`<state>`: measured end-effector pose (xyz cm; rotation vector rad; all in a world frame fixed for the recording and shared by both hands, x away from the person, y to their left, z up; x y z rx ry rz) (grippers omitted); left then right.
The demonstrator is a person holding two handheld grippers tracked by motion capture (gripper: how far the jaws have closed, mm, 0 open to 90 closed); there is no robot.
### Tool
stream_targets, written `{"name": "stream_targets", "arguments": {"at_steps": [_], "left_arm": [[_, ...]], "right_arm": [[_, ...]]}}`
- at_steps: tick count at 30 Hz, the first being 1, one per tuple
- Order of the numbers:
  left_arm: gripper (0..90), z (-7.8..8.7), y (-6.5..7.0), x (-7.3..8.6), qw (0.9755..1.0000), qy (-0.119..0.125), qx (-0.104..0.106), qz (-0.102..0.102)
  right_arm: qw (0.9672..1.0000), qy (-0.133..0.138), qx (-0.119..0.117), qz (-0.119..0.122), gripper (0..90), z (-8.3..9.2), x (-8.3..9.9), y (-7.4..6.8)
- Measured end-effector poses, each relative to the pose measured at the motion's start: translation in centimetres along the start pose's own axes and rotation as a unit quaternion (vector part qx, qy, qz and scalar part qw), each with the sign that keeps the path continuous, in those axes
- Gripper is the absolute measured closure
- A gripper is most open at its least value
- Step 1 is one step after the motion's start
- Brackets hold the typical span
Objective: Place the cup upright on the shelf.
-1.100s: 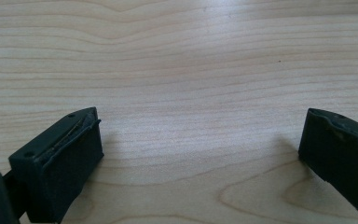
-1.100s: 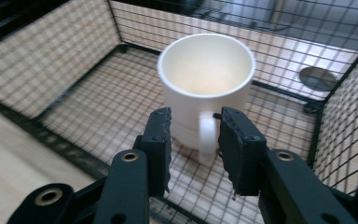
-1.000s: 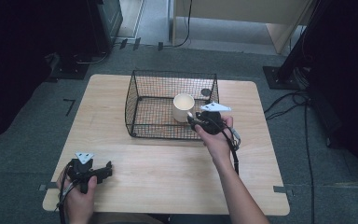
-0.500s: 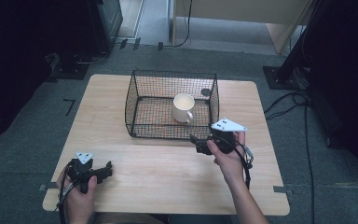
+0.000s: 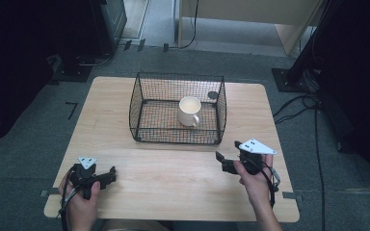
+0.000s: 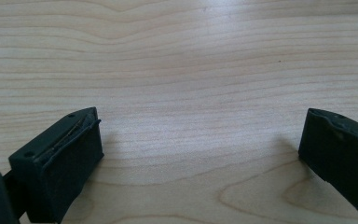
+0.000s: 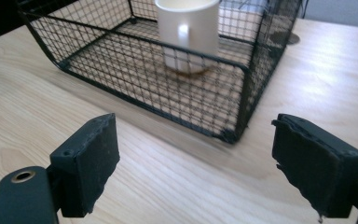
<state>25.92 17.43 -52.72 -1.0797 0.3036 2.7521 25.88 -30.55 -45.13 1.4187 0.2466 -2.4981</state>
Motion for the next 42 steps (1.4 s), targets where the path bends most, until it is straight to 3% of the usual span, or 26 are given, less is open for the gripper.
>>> {"name": "stream_targets", "arguments": {"at_steps": [18, 32, 38, 42], "left_arm": [[0.0, 0.0, 0.0, 0.0, 1.0000, 0.000, 0.000, 0.000], [0.0, 0.0, 0.0, 0.0, 1.0000, 0.000, 0.000, 0.000], [0.0, 0.0, 0.0, 0.0, 1.0000, 0.000, 0.000, 0.000], [0.0, 0.0, 0.0, 0.0, 1.0000, 0.000, 0.000, 0.000]], "right_arm": [[0.9986, -0.029, 0.036, -0.026, 16.6, 1.2, 5.6, 4.5], [0.9908, -0.066, 0.091, -0.075, 17.4, 2.8, 10.6, 8.5], [0.9859, -0.091, 0.121, -0.073, 16.1, 3.5, 11.2, 9.4], [0.9848, -0.101, 0.134, -0.045, 15.0, 3.5, 11.3, 9.3]]}}
Point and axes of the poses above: each handheld gripper's, and its own axes: z roughly backward along the jaws, x roughly out of its underside, y roughly to its right, the point moved 1 cm from there along -z, roughly forward along the jaws, and after that the axes turned 11 degrees about x, right-handed, at the moved point
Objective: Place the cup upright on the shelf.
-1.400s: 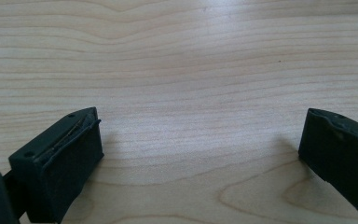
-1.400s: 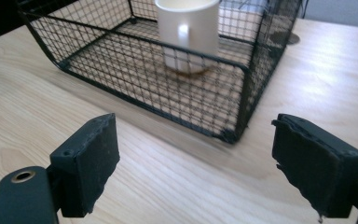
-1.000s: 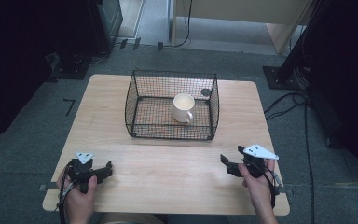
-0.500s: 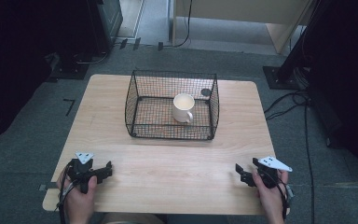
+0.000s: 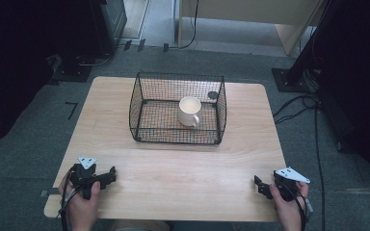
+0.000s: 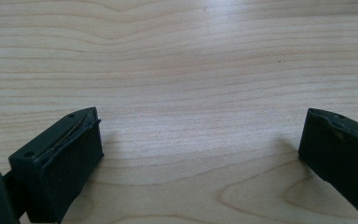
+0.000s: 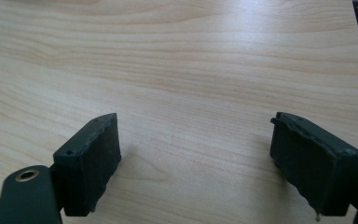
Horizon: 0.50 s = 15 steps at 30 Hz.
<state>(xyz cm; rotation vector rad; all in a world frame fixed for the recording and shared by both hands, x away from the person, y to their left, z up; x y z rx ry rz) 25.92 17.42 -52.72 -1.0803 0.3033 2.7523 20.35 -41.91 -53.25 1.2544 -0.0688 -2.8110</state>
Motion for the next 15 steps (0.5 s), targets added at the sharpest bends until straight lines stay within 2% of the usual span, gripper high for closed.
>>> {"name": "stream_targets", "arguments": {"at_steps": [2, 5, 7, 15], "left_arm": [[0.0, 0.00, 0.00, 0.00, 1.0000, 0.000, 0.000, 0.000], [0.0, 0.00, 0.00, 0.00, 1.0000, 0.000, 0.000, 0.000], [0.0, 0.00, 0.00, 0.00, 1.0000, 0.000, 0.000, 0.000], [0.0, 0.00, 0.00, 0.00, 1.0000, 0.000, 0.000, 0.000]], "right_arm": [[0.9998, -0.002, 0.004, 0.020, 14.1, -0.05, 0.01, -0.25], [0.9998, -0.003, 0.004, 0.020, 13.4, -0.05, 0.00, -0.25], [0.9998, -0.007, 0.009, 0.016, 9.2, -0.15, -0.03, -0.21], [0.9998, -0.010, 0.012, 0.014, 7.5, -0.22, -0.06, -0.18]]}}
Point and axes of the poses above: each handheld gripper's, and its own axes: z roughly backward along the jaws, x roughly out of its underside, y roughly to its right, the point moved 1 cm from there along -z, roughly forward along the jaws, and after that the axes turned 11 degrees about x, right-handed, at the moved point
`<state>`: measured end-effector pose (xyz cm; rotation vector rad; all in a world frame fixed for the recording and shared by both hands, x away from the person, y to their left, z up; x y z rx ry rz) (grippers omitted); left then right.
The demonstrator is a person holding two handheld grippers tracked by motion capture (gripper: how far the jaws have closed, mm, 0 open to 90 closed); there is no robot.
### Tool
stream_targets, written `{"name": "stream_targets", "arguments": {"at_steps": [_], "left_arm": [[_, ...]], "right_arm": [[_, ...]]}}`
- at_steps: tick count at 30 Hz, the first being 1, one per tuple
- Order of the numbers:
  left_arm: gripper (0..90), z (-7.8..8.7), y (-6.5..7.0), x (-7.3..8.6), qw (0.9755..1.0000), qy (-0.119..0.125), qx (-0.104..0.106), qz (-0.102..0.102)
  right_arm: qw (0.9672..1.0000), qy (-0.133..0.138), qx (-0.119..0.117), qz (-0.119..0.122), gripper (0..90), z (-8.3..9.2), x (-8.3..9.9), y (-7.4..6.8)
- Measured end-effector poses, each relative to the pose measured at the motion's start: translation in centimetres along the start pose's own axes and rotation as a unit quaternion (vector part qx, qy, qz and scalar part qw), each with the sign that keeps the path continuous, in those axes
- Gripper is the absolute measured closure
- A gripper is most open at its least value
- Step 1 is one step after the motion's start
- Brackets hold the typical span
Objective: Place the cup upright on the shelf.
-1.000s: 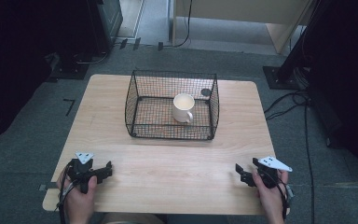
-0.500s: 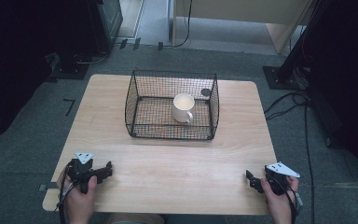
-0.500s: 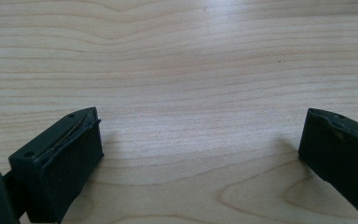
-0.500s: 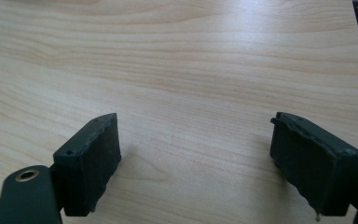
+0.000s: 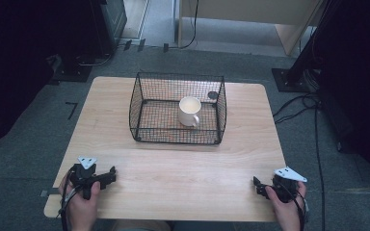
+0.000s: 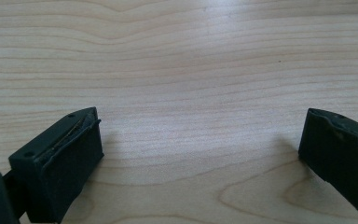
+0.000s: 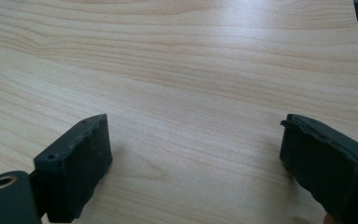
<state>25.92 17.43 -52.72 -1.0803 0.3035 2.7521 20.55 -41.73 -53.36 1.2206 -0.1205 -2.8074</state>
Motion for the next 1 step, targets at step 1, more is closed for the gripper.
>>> {"name": "stream_targets", "arguments": {"at_steps": [1], "left_arm": [[0.0, -0.02, 0.01, 0.00, 1.0000, 0.002, 0.000, 0.001]], "right_arm": [[1.0000, -0.002, 0.002, -0.002, 6.5, -0.08, -0.06, 0.01]]}}
Point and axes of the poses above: each handheld gripper's, and its own axes: z roughly backward along the jaws, x roughly out of its underside, y roughly to its right, the point moved 1 cm from there along -z, roughly forward along the jaws, and after that the axes turned 11 degrees about x, right-handed, at the moved point
